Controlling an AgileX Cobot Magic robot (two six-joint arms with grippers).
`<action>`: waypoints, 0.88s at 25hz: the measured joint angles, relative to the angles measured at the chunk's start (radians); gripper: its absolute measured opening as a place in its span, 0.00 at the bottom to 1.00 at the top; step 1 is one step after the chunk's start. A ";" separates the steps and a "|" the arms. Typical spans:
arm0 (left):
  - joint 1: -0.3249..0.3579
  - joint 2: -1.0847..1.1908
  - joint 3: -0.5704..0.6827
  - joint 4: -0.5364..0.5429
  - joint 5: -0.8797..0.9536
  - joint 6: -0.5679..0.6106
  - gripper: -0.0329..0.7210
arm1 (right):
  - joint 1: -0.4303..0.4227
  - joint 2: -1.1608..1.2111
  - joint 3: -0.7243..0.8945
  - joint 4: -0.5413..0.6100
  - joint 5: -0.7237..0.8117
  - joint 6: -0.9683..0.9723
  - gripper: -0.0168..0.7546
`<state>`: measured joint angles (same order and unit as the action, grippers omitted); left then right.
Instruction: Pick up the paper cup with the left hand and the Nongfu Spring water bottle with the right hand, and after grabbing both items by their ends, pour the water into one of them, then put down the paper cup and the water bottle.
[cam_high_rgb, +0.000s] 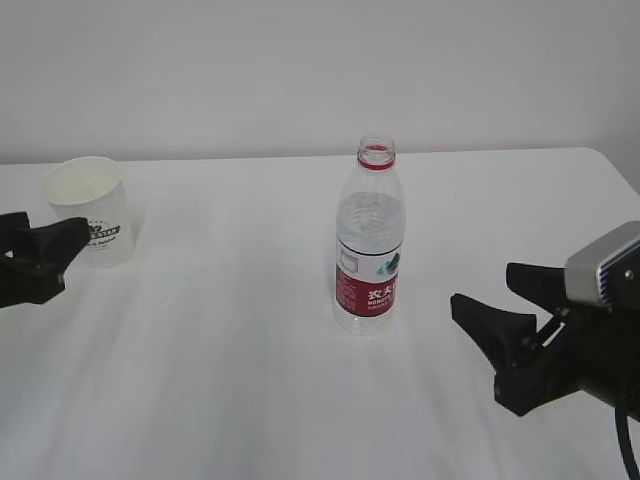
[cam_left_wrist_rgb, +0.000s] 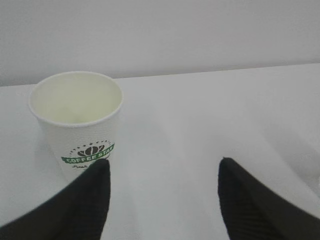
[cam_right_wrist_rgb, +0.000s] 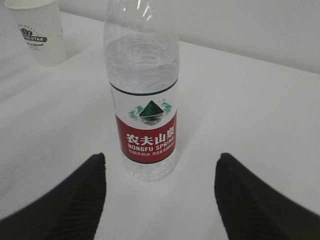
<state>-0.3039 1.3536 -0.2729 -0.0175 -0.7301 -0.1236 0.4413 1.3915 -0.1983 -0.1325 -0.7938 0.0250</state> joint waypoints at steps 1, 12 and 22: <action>0.000 0.006 0.013 0.000 -0.023 -0.005 0.69 | 0.000 0.018 0.000 -0.007 -0.020 0.000 0.69; 0.000 0.023 0.052 0.060 -0.127 0.014 0.69 | 0.000 0.291 -0.002 -0.027 -0.337 -0.014 0.69; 0.000 0.090 0.052 0.040 -0.227 0.044 0.68 | 0.000 0.386 -0.033 -0.027 -0.341 -0.025 0.74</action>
<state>-0.3039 1.4440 -0.2207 0.0221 -0.9573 -0.0794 0.4413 1.7771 -0.2314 -0.1595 -1.1348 0.0000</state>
